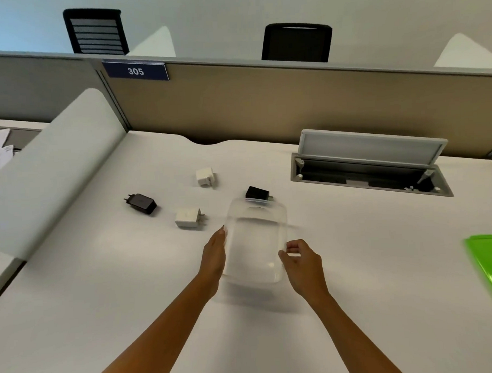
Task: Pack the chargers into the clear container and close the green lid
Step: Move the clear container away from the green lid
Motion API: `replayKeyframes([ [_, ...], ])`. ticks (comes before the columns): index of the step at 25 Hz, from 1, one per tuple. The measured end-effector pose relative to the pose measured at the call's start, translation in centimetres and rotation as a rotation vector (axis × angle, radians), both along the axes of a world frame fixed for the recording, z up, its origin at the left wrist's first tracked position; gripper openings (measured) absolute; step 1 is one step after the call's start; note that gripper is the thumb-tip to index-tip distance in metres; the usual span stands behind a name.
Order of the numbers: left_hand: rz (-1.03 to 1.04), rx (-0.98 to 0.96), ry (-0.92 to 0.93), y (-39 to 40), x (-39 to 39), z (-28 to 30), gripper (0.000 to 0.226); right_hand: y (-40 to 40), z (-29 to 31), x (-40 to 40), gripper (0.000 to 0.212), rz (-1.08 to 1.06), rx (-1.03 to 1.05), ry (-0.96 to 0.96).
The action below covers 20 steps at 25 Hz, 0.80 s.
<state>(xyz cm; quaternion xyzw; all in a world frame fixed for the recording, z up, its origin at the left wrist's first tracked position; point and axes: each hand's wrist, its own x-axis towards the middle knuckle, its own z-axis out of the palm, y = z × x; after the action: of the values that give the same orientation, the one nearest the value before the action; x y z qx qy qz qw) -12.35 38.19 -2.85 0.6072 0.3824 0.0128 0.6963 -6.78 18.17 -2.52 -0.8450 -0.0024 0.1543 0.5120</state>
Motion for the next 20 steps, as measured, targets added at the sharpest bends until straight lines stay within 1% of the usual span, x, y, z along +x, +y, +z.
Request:
replayKeyframes([
  [8,0.003,0.012,-0.006,2.1,0.0,-0.6,0.051,1.9,-0.1,0.2,0.021,0.034,-0.008,-0.013],
  [10,-0.013,0.041,-0.012,2.1,-0.1,-0.7,0.051,1.9,-0.2,0.0,0.025,0.022,0.009,-0.012],
  [13,-0.05,0.209,-0.011,2.3,-1.4,-1.5,0.054,1.5,0.1,0.2,0.039,-0.021,0.007,-0.063],
  [16,-0.053,0.306,-0.062,2.8,-4.1,-3.1,0.054,0.8,1.2,2.5,0.042,-0.022,-0.04,-0.156],
  [17,-0.074,0.365,-0.081,3.3,-5.0,-3.7,0.056,0.6,1.8,3.8,0.042,-0.012,-0.059,-0.186],
  [18,-0.124,0.45,-0.081,3.8,-6.0,-4.4,0.059,0.7,2.2,5.1,0.04,0.003,-0.077,-0.214],
  [20,-0.291,0.669,-0.058,4.9,-7.9,-5.8,0.065,1.5,3.0,7.8,0.036,0.054,-0.103,-0.285],
])
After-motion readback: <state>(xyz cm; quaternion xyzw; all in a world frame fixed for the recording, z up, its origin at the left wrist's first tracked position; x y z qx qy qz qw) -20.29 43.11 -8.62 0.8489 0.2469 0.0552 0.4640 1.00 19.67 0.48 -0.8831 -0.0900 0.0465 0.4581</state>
